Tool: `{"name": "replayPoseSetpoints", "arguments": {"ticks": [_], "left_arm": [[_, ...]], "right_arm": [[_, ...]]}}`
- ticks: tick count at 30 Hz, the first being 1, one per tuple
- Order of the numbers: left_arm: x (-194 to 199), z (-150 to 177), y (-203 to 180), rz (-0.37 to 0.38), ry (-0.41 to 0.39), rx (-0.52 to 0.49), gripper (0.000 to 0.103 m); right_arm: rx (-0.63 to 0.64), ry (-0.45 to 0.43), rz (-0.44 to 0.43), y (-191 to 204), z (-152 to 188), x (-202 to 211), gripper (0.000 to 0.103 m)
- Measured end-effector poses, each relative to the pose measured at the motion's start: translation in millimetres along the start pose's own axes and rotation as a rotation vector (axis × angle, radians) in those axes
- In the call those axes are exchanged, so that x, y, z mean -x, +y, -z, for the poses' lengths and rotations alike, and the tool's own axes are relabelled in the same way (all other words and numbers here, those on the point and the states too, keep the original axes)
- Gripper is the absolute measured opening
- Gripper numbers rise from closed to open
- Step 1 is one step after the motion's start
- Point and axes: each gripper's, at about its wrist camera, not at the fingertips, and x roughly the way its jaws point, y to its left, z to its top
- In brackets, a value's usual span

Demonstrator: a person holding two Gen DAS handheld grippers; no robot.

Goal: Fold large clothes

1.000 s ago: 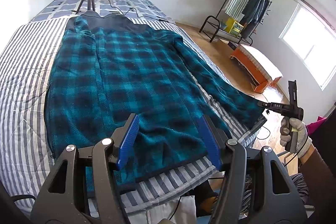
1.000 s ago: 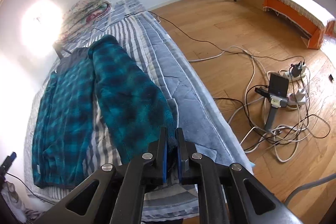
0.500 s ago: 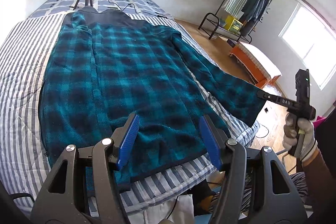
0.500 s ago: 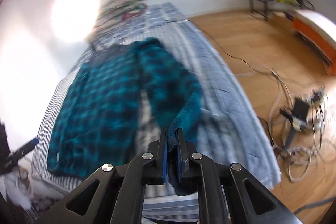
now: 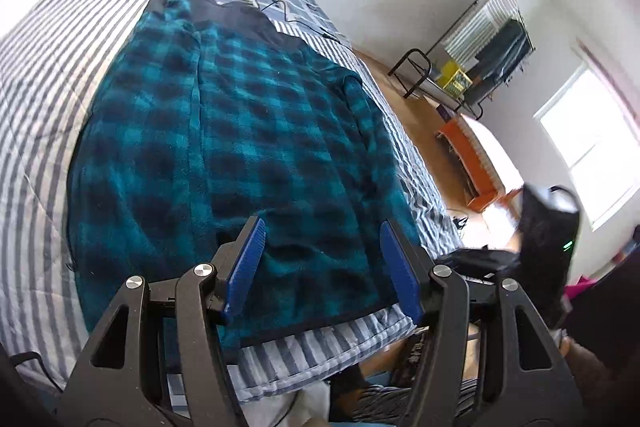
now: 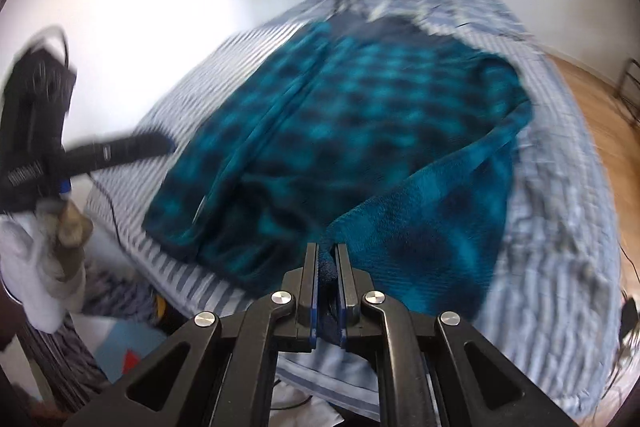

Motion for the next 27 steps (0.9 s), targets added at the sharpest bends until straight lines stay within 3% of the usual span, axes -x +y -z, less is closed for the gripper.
{"name": "replayPoseSetpoints", "arguments": {"ticks": [3, 6, 7, 11, 19, 23, 27], "left_arm": [[-8, 4, 7, 0.016, 0.005, 0.043, 0.061], [-20, 9, 10, 0.042, 0.031, 0.069, 0.061], [-25, 10, 8, 0.053, 0.045, 0.069, 0.061], [-53, 17, 0, 0.083, 0.109, 0.059, 0.062], [-110, 29, -9, 0.063, 0.206, 0.039, 0.062], [-130, 35, -8, 0.07, 0.233, 0.019, 0.062], [-141, 40, -10, 0.072, 0.248, -0.014, 0.061]], "right_arm": [[-0.006, 0.06, -0.038, 4, 1, -23, 0.005], [-0.038, 0.12, -0.1, -2, 3, -34, 0.019], [-0.046, 0.118, -0.119, -2, 3, -31, 0.025], [-0.072, 0.057, -0.18, -15, -6, 1, 0.029], [-0.143, -0.005, -0.062, -76, -42, 17, 0.031], [-0.23, -0.053, -0.019, -126, -62, 16, 0.048], [-0.331, -0.095, 0.012, -178, -87, 5, 0.048]]}}
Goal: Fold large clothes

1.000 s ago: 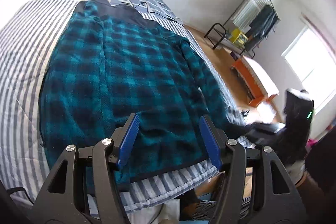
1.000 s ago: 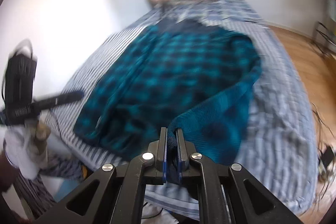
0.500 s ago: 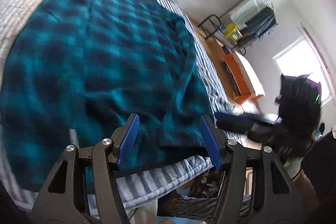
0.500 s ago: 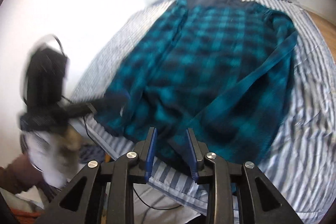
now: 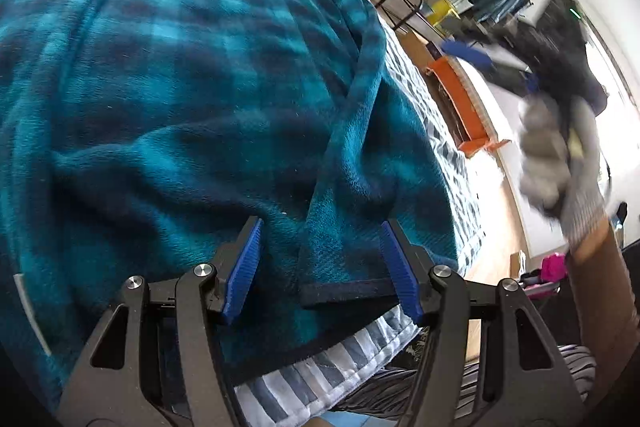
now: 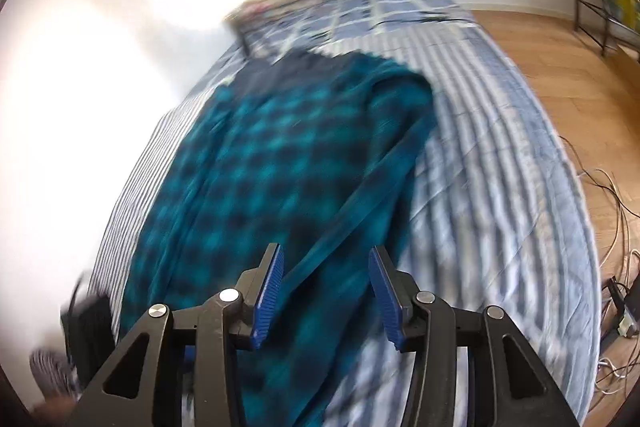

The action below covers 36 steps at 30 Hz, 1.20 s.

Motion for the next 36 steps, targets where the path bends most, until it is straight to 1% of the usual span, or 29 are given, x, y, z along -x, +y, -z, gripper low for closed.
{"name": "replayPoseSetpoints", "arguments": {"ticks": [2, 3, 6, 7, 8, 11, 12, 13, 14, 15, 17, 21, 23, 24, 27, 28, 30, 32, 34, 36], "left_arm": [[-3, 1, 1, 0.007, -0.001, 0.006, 0.062], [-4, 1, 1, 0.01, 0.0, 0.008, 0.061], [-4, 2, 1, 0.016, 0.013, -0.008, 0.049], [-4, 1, 2, 0.023, 0.019, -0.012, 0.04], [-5, 1, 3, 0.029, 0.024, -0.014, 0.027], [-3, 0, 5, 0.031, 0.02, -0.018, 0.011], [-2, 0, 6, 0.035, 0.018, -0.019, 0.008], [-1, 0, 6, 0.04, 0.015, -0.018, 0.006], [1, 0, 6, 0.043, 0.01, -0.016, 0.005], [2, 0, 6, 0.047, 0.007, -0.016, 0.004], [4, 0, 5, 0.063, -0.004, -0.011, 0.002], [8, 4, 0, 0.111, -0.019, 0.001, 0.001], [6, 7, -4, 0.11, -0.018, -0.01, 0.001], [7, 8, -5, 0.116, -0.018, -0.01, 0.0], [9, 12, -10, 0.128, -0.022, -0.014, 0.0], [10, 13, -11, 0.127, -0.024, -0.021, 0.0], [9, 12, -12, 0.124, -0.026, -0.026, 0.0], [10, 13, -10, 0.129, -0.03, -0.018, 0.0], [13, 14, -8, 0.129, -0.034, -0.013, 0.0], [10, 12, -6, 0.127, -0.034, -0.01, 0.0]], "right_arm": [[-0.049, -0.01, 0.001, -18, -19, -13, 0.048], [-0.086, -0.011, -0.012, -31, -30, -22, 0.048], [-0.184, -0.023, -0.022, -62, -54, -48, 0.048], [-0.207, -0.027, -0.021, -68, -59, -56, 0.048], [-0.244, -0.031, -0.025, -78, -66, -68, 0.047], [-0.333, -0.026, -0.051, -100, -79, -98, 0.047], [-0.353, -0.023, -0.057, -106, -81, -106, 0.047], [-0.378, -0.019, -0.063, -111, -83, -116, 0.043], [-0.387, -0.018, -0.072, -113, -84, -122, 0.028], [-0.399, -0.015, -0.092, -115, -87, -129, 0.023], [-0.399, -0.018, -0.098, -114, -91, -134, 0.006], [-0.321, -0.041, -0.004, -96, -103, -122, 0.003], [-0.277, -0.062, 0.021, -82, -110, -108, 0.003], [-0.252, -0.071, 0.046, -71, -115, -101, 0.003], [-0.122, -0.077, 0.119, -34, -129, -86, 0.002], [-0.083, -0.074, 0.125, -21, -133, -84, 0.002], [-0.022, -0.063, 0.14, 1, -141, -86, 0.002], [0.056, -0.048, 0.175, 27, -151, -97, 0.002], [0.116, -0.026, 0.203, 48, -156, -115, 0.002], [0.183, 0.002, 0.231, 69, -159, -141, 0.002]]}}
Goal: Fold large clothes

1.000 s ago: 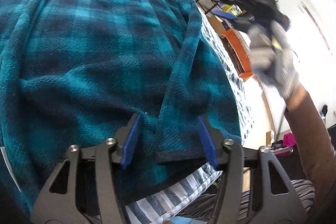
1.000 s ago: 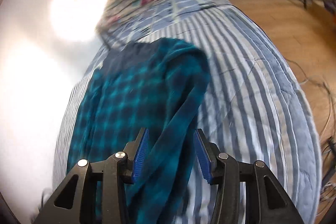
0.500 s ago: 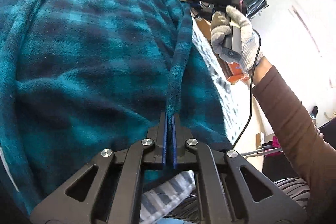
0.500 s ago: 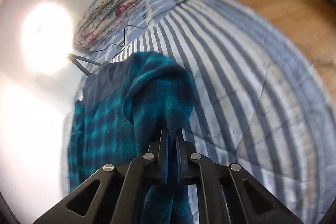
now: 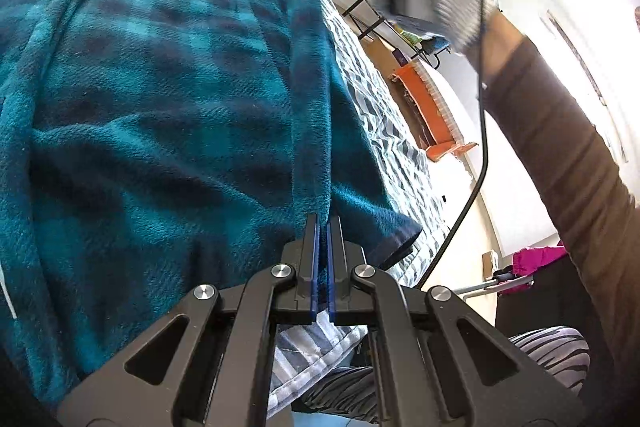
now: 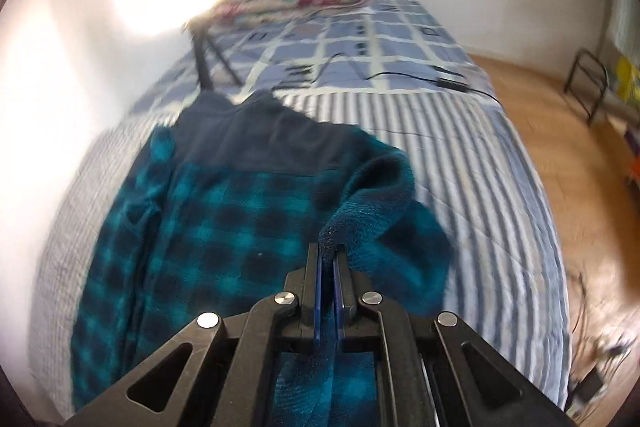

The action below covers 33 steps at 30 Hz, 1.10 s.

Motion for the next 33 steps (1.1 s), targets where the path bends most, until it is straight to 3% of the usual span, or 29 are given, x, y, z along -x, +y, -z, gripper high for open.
{"name": "replayPoseSetpoints", "arguments": {"ticks": [6, 9, 10, 11, 14, 17, 23, 24, 26, 33], "left_arm": [[2, 3, 9, -0.02, 0.002, 0.019, 0.0], [7, 2, 11, -0.032, -0.005, 0.018, 0.0], [9, 2, 12, -0.037, -0.008, 0.016, 0.0], [12, 2, 13, -0.045, -0.012, 0.017, 0.0], [19, 3, 16, -0.051, -0.014, 0.036, 0.0], [29, 3, 14, -0.092, -0.031, 0.034, 0.0], [55, -1, -8, -0.082, -0.101, 0.023, 0.003], [55, -3, -14, -0.082, -0.102, 0.011, 0.007], [53, -5, -25, -0.088, -0.105, -0.01, 0.028], [15, 3, -27, -0.091, -0.004, -0.042, 0.029]], "right_arm": [[0.119, 0.104, -0.002, 41, 7, -62, 0.003], [0.106, 0.141, -0.027, 43, 17, -78, 0.018], [0.084, 0.141, -0.049, 41, 18, -75, 0.028], [0.059, 0.133, -0.069, 37, 19, -69, 0.03], [-0.004, 0.089, -0.129, 19, 22, -35, 0.033], [-0.042, 0.06, -0.133, -5, 32, 3, 0.034], [-0.141, 0.053, -0.183, -55, 94, 64, 0.036], [-0.157, 0.056, -0.191, -60, 102, 66, 0.036], [-0.209, 0.068, -0.216, -72, 125, 66, 0.042], [-0.291, 0.129, -0.32, -78, 158, 31, 0.044]]}}
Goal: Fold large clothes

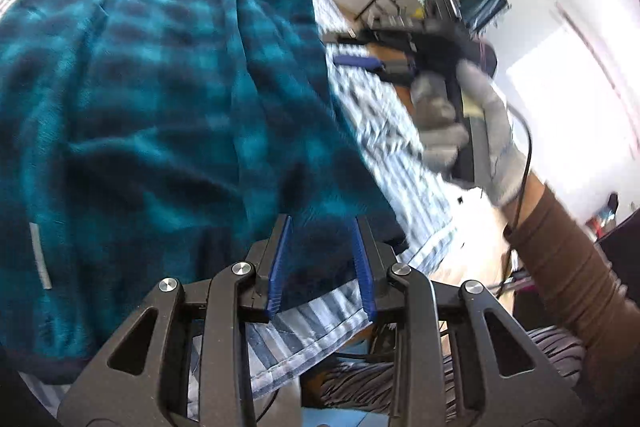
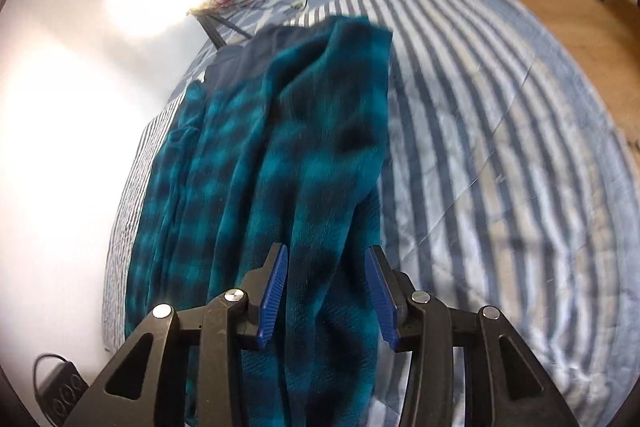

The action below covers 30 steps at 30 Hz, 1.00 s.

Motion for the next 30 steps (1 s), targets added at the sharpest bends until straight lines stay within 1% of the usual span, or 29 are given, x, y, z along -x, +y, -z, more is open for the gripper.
{"name": "replayPoseSetpoints", "arguments": {"ticks": [1, 2, 3, 4, 5, 7, 9, 10, 12, 14, 15, 16, 17, 18, 20, 24, 25, 27, 29, 30], "left_arm": [[-6, 2, 0, -0.017, 0.016, -0.014, 0.029], [-11, 4, 2, -0.028, 0.029, -0.021, 0.029], [-15, 6, 3, -0.035, 0.037, -0.021, 0.029], [-18, 8, 6, -0.042, 0.046, -0.018, 0.029], [-21, 11, 9, -0.047, 0.052, -0.014, 0.029], [-23, 16, 15, -0.048, 0.056, 0.0, 0.029], [-24, 18, 16, -0.054, 0.054, 0.0, 0.029], [-23, 18, 15, -0.055, 0.054, -0.002, 0.029], [-21, 18, 14, -0.055, 0.055, -0.005, 0.029], [-18, 17, 15, -0.053, 0.053, -0.003, 0.029], [-13, 16, 15, -0.048, 0.046, 0.001, 0.029], [-8, 15, 16, -0.042, 0.035, 0.008, 0.029], [-3, 14, 16, -0.037, 0.022, 0.016, 0.029], [3, 13, 18, -0.034, 0.004, 0.028, 0.029], [9, 11, 21, -0.04, -0.012, 0.041, 0.029], [4, 7, 28, -0.041, -0.001, 0.087, 0.029], [1, 5, 29, -0.038, 0.008, 0.09, 0.033], [-8, 6, 31, -0.024, 0.038, 0.103, 0.035], [-13, 7, 33, -0.023, 0.052, 0.11, 0.035], [-15, 8, 33, -0.022, 0.057, 0.102, 0.033]], "right_arm": [[-0.003, 0.014, -0.003, 0, 2, -9, 0.043], [0.001, 0.024, -0.001, 0, 3, -14, 0.04], [0.009, 0.038, 0.005, 1, 3, -22, 0.035], [0.012, 0.044, 0.005, 0, 5, -25, 0.018], [0.015, 0.054, 0.005, 0, 7, -31, 0.005], [0.029, 0.049, 0.042, -2, 7, -35, 0.001], [0.046, 0.036, 0.101, -6, 4, -35, 0.0], [0.022, 0.027, 0.12, -14, 0, -33, 0.0], [-0.008, 0.021, 0.108, -20, -3, -31, 0.001], [0.011, 0.021, 0.139, -16, -1, -24, 0.011], [0.023, 0.019, 0.152, -13, 1, -19, 0.011], [0.034, 0.014, 0.152, -9, 4, -12, 0.014], [0.035, 0.014, 0.121, -5, 11, 0, 0.023], [0.035, 0.014, 0.088, -2, 17, 9, 0.026], [0.04, 0.029, 0.027, 6, 37, 26, 0.028], [0.033, 0.123, -0.041, 17, 89, 35, 0.028], [0.03, 0.136, -0.052, 19, 99, 37, 0.028], [0.026, 0.168, -0.054, 25, 125, 36, 0.029], [0.011, 0.194, -0.056, 27, 141, 31, 0.03], [0.002, 0.204, -0.048, 25, 148, 29, 0.031]]}}
